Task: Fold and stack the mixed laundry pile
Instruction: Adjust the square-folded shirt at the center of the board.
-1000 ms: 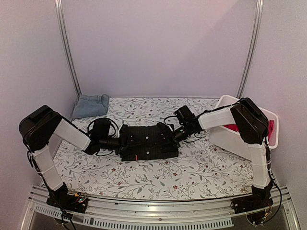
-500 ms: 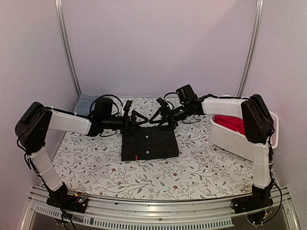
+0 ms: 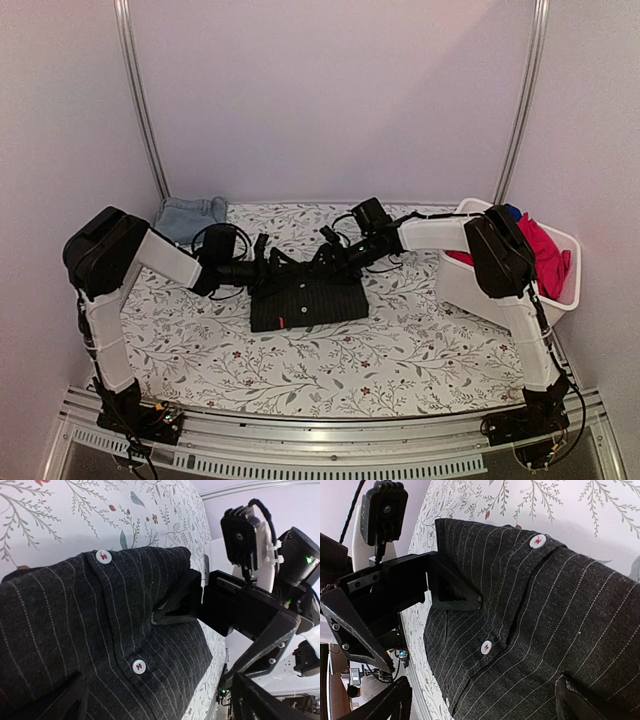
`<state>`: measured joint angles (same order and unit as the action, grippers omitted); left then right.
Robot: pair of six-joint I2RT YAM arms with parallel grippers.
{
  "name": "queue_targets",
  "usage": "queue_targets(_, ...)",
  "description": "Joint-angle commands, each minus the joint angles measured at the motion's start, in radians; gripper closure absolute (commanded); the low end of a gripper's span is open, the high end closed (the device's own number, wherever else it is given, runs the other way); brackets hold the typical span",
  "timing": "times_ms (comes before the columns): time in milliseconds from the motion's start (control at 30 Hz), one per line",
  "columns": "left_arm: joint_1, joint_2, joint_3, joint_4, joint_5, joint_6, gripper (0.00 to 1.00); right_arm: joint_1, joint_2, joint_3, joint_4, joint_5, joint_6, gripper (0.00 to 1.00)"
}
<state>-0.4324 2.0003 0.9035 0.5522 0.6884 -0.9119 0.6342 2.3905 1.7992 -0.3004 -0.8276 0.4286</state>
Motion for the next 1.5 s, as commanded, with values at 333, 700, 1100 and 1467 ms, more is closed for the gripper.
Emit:
queue_targets(333, 0.066, -0.064, 0.134, -0.185, 0.018, 0.109, 0.00, -0.025, -0.043, 0.124, -0.067, 0.023, -0.040, 0.01)
queue_targets(700, 0.145, 0.117, 0.175, -0.165, 0.002, 0.108, 0.00, -0.050, 0.144, 0.134, -0.064, 0.086, -0.053, 0.01)
queue_targets(1100, 0.135, -0.228, 0.081, -0.370, 0.062, 0.359, 0.00, -0.042, -0.176, 0.074, -0.156, -0.047, -0.079, 0.01)
queue_targets(1467, -0.070, -0.341, -0.174, -0.228, 0.103, 0.269, 0.00, 0.079, -0.289, -0.316, -0.045, -0.249, -0.123, 0.01)
